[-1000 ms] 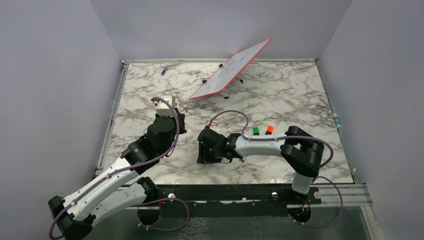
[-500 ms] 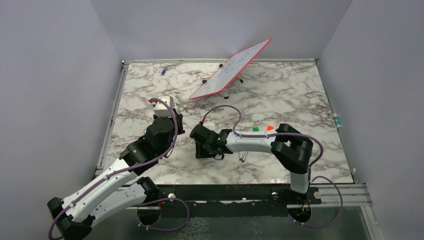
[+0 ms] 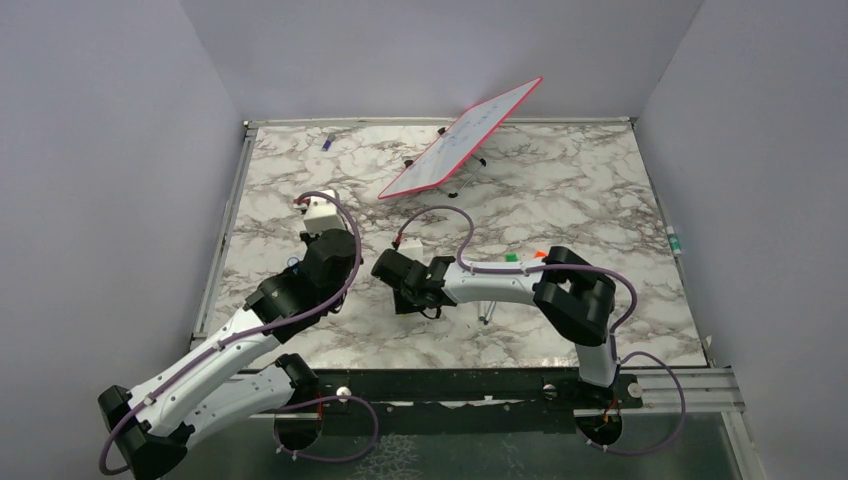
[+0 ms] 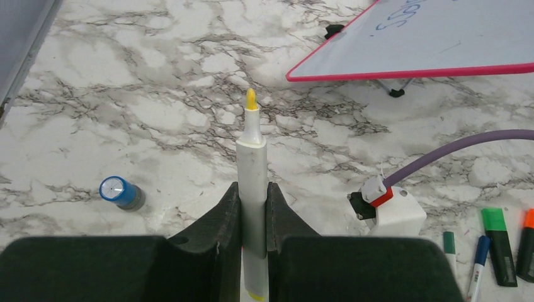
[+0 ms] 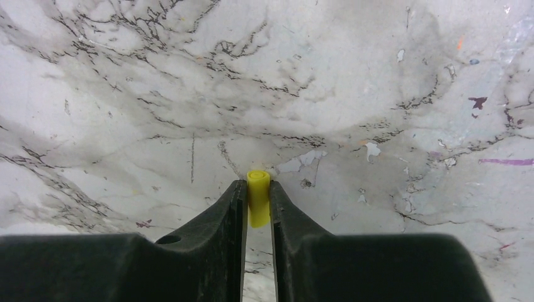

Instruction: Insert the pens into the pen caps

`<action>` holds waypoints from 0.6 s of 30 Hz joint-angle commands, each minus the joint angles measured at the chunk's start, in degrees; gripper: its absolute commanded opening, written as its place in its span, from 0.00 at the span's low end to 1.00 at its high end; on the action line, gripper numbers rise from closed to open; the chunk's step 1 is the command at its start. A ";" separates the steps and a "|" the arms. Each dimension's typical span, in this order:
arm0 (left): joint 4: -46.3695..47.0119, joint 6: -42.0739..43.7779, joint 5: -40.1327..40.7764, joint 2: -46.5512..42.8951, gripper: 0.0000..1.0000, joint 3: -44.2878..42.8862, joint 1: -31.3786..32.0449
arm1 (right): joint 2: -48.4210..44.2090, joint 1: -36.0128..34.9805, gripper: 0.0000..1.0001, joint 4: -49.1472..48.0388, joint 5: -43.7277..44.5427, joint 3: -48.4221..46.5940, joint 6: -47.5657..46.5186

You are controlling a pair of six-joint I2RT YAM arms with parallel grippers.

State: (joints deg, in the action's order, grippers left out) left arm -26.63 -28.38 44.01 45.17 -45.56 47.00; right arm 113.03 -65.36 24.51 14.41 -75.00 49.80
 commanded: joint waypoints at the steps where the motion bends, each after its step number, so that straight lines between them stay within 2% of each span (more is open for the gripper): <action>1: -5.09 -3.59 6.66 0.74 0.00 -3.00 0.20 | 6.26 0.32 0.21 9.59 5.43 3.48 -5.47; 11: -5.47 -3.88 4.49 0.41 0.00 -2.62 0.19 | 1.92 0.32 0.15 8.93 6.59 7.31 -5.26; 18: -6.99 -6.35 -4.42 5.84 0.00 -1.28 -0.90 | -8.04 0.32 0.15 7.11 14.03 12.44 -0.70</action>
State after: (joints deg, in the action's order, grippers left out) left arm -32.23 -32.60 46.19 47.92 -46.87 46.74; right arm 107.81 -65.56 23.09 20.18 -68.03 46.92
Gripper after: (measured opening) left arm 0.141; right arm 0.162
